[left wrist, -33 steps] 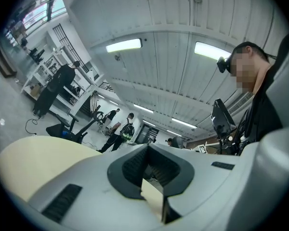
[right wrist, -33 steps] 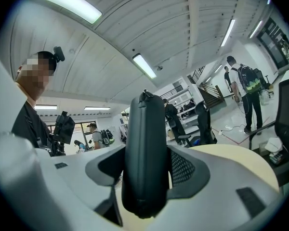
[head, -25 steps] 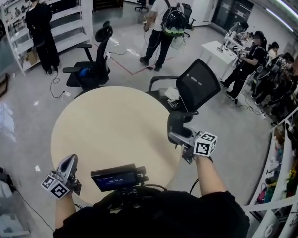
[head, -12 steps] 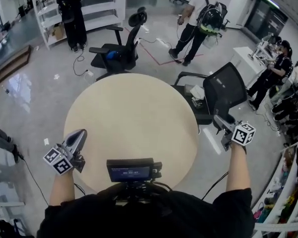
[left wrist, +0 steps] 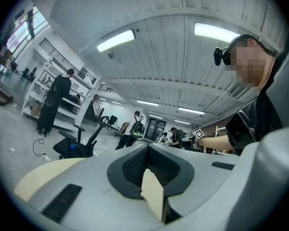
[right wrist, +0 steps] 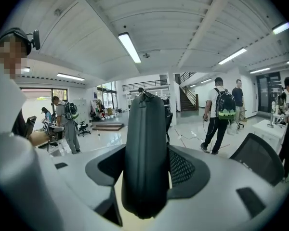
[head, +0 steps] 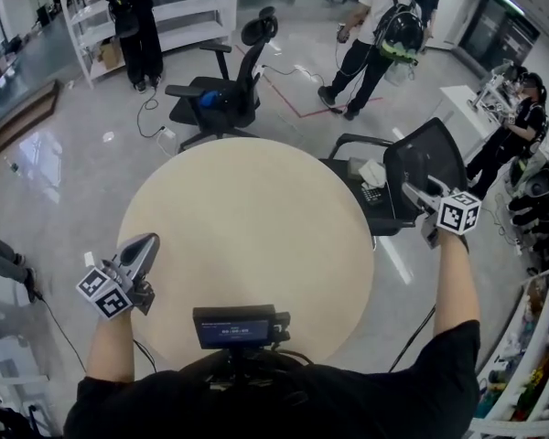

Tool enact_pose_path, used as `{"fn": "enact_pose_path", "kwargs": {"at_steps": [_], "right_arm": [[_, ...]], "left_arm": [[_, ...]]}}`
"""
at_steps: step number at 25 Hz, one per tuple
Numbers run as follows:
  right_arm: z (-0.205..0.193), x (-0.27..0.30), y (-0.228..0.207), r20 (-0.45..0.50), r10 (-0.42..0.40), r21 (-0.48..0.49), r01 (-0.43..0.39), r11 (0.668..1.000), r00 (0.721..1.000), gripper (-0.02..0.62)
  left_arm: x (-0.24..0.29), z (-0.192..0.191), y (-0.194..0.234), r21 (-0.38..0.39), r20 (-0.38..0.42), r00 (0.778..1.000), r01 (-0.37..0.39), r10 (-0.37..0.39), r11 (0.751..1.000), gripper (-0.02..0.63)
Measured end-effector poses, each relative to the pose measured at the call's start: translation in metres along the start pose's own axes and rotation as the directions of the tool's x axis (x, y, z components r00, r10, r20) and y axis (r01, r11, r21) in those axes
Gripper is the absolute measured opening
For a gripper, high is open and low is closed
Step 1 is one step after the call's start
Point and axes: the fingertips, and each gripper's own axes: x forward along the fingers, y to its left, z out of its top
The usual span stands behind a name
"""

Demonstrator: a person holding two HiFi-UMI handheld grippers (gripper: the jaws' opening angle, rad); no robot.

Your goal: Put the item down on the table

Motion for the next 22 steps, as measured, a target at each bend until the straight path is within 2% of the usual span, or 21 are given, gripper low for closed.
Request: {"fn": "enact_pose_path", "kwargs": {"at_steps": [5,11,14,22], "right_arm": [[0.02,0.051,-0.024,-0.017,0.001,-0.03,-0.001,1.0,1.0,0.267],[0.028,0.095,-0.059,-0.032,-0.056,-0.048,0.054,0.997,0.998,0.267],[0.031,0.126,-0.065,-0.025,-0.057,-0.047,0.055,0.997,0.998,0.267],[-0.007,0.238,-0.058,-0.07,-0.022,-0.03,0.02,0.999,0.997,0.267]], "left_arm": [[0.023,-0.003,0.027,-0.018,-0.012,1.0,0.008,-0.008,1.0,0.0],[0.041,-0.012,0.067,-0.028,-0.021,1.0,0.013,-0.013,1.0,0.001],[0.046,-0.016,0.092,-0.039,-0.019,1.0,0.004,-0.005,0.999,0.0],[0.069,-0.048,0.157,-0.09,-0.028,1.0,-0.011,0.009,0.996,0.001]]}}
